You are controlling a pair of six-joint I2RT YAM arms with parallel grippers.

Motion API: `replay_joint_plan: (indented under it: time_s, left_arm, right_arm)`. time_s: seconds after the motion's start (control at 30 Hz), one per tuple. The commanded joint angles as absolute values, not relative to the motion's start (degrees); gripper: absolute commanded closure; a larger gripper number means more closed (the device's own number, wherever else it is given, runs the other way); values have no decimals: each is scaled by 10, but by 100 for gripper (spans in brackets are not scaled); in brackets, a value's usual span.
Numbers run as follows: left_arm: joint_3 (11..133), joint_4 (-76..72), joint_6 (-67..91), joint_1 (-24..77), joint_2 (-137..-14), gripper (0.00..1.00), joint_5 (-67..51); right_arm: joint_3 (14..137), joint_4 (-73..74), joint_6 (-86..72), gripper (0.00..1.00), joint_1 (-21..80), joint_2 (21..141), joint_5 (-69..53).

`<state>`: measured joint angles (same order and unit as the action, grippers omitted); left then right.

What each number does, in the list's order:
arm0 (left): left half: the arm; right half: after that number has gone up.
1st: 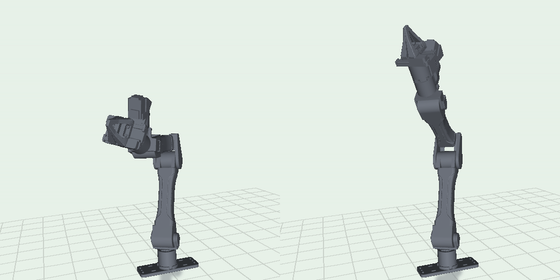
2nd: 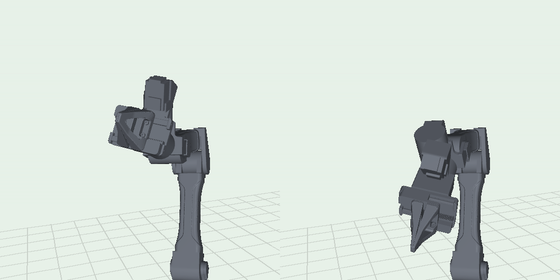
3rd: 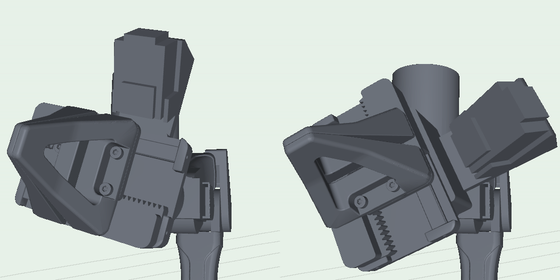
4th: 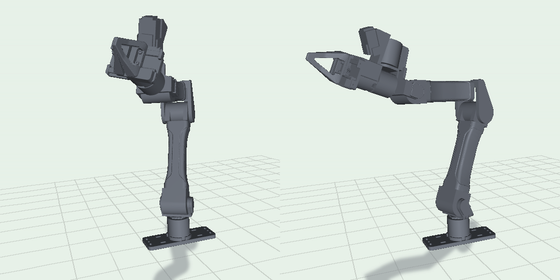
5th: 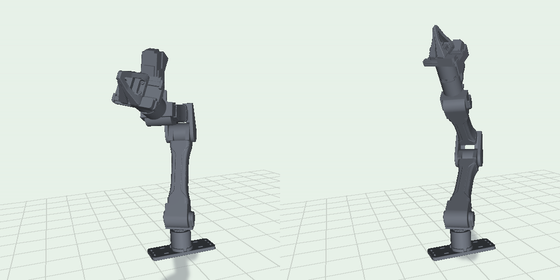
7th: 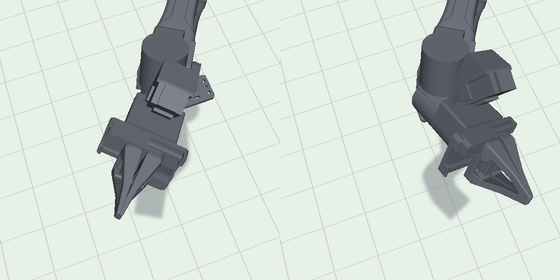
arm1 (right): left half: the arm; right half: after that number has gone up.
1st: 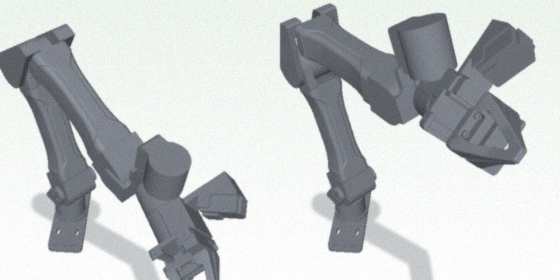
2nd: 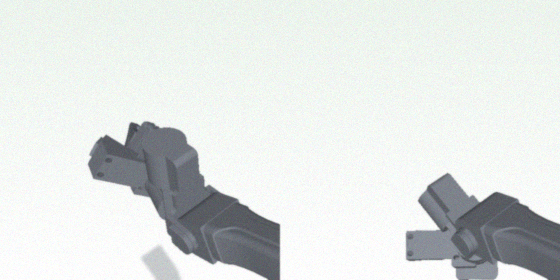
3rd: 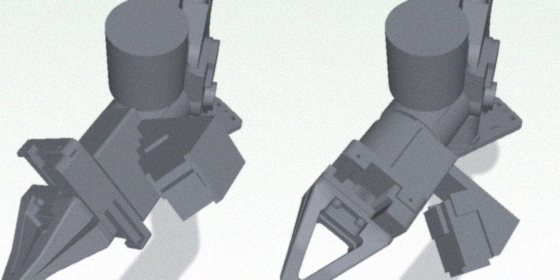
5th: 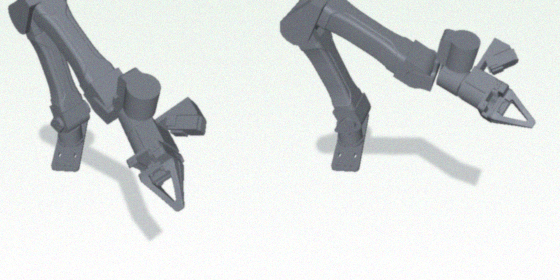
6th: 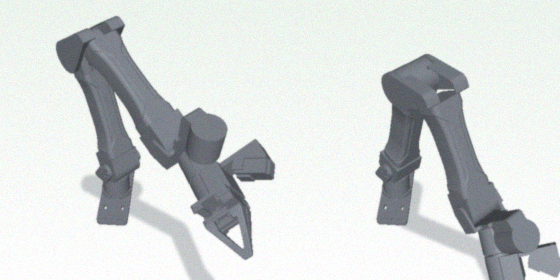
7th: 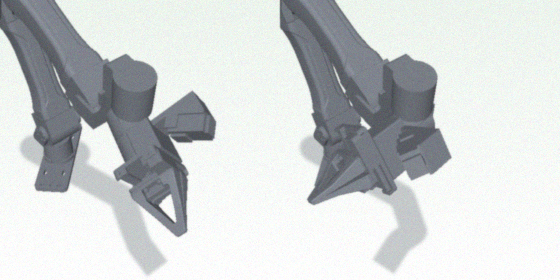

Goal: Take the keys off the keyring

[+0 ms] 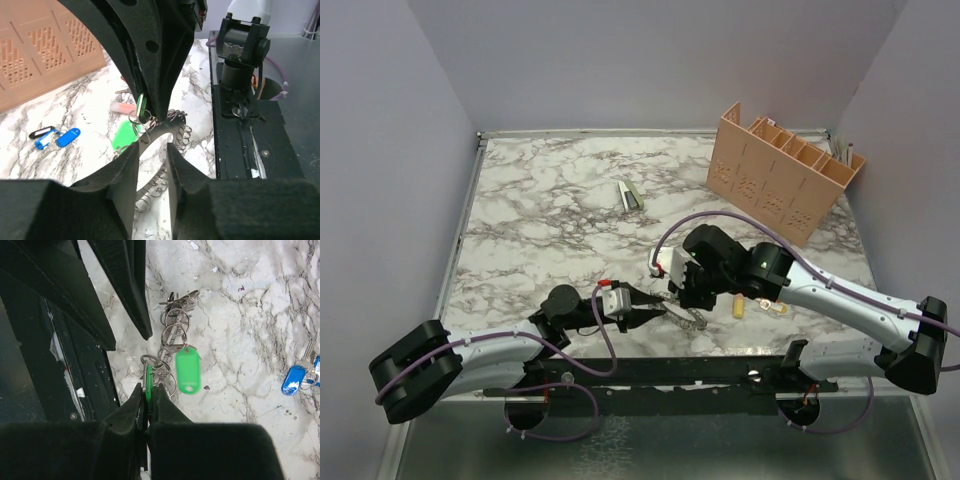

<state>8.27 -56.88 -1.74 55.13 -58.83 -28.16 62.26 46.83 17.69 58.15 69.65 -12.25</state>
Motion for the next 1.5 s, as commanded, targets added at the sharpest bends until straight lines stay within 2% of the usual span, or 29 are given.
replay_joint_plan:
  time_s: [0.0, 0.17, 0.6, 0.9, 1.0, 1.1, 1.3, 1.4, 1.47]
  left_arm:
    - [99, -560, -17, 552, -592, 66, -259]
    - [114, -551, -7, 552, -598, 59, -238]
    - [148, -528, 26, 555, -624, 59, -241]
    - [146, -484, 20, 567, -589, 56, -203]
    - [156, -471, 17, 571, -599, 61, -204]
    - [166, -466, 18, 573, -610, 74, -209]
    - [174, -460, 12, 576, -617, 78, -201]
    - [177, -456, 10, 576, -620, 86, -202]
    - [177, -454, 8, 576, -624, 86, -205]
  right_arm:
    - [648, 484, 187, 100, 579, 693, -146]
    - [658, 489, 186, 99, 579, 701, -146]
    - [672, 490, 153, 99, 579, 719, -132]
    - [674, 497, 138, 99, 579, 722, -109]
    - [676, 496, 135, 99, 579, 723, -108]
    - [677, 496, 134, 99, 579, 725, -110]
    - [677, 496, 128, 99, 579, 725, -115]
    - [677, 497, 127, 99, 579, 724, -115]
    - [676, 497, 126, 99, 579, 721, -114]
